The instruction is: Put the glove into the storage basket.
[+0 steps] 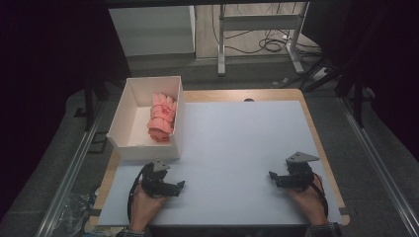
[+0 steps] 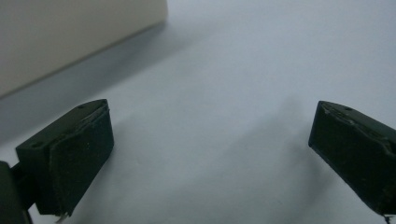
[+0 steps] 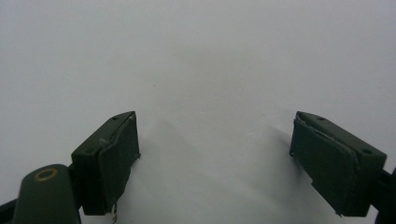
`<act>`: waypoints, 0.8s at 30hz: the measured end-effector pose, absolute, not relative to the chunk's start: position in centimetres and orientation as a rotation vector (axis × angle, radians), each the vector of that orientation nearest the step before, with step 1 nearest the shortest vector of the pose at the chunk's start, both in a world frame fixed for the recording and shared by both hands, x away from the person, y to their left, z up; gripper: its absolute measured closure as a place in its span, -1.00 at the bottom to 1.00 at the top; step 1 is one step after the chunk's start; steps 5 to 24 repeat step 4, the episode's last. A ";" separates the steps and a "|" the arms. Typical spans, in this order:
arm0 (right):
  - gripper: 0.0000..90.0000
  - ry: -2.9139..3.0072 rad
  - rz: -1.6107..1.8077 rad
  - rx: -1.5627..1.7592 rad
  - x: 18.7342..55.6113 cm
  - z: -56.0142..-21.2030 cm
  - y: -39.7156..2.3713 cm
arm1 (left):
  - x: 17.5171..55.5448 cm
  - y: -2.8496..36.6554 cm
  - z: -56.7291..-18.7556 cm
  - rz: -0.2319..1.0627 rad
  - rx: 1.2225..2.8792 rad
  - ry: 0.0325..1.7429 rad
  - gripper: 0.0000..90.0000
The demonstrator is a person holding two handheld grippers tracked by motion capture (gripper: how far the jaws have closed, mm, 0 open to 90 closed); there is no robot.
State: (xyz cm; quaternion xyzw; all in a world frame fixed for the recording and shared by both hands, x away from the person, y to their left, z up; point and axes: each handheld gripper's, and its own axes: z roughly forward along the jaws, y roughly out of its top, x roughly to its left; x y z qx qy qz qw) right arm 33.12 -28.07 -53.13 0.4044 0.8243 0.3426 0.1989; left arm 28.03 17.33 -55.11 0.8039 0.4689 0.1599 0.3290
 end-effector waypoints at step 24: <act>-0.64 2.306 0.958 1.132 33.1 -53.1 -28.1 | 28.0 17.3 -55.2 0.418 2.093 1.234 -1.00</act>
